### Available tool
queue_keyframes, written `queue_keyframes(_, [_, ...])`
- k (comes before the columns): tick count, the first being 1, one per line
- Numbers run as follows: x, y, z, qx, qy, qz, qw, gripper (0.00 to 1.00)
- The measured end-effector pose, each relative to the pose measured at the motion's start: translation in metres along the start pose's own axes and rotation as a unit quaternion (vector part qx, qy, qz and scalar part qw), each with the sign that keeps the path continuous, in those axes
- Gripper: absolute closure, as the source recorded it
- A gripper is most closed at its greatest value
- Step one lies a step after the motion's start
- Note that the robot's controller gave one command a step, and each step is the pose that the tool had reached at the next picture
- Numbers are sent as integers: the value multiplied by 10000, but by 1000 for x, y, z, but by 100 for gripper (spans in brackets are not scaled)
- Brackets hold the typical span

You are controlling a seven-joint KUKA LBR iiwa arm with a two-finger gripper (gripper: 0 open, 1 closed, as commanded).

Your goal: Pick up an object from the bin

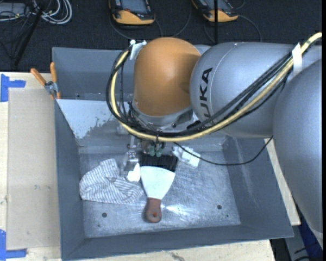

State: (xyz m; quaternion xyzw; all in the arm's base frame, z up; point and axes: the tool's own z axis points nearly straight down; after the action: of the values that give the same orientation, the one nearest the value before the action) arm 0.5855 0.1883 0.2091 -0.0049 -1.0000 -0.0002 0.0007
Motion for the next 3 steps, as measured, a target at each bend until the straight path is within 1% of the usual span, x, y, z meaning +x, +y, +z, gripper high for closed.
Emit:
queue_keyframes(1, [0, 0, 0, 0, 0, 1, 10000, 0])
queue_keyframes(2, [-5, 3, 43, -3, -33, -380, 9993, 0])
queue_keyframes(3, [-11, 13, 131, -16, -20, -1398, 9902, 100])
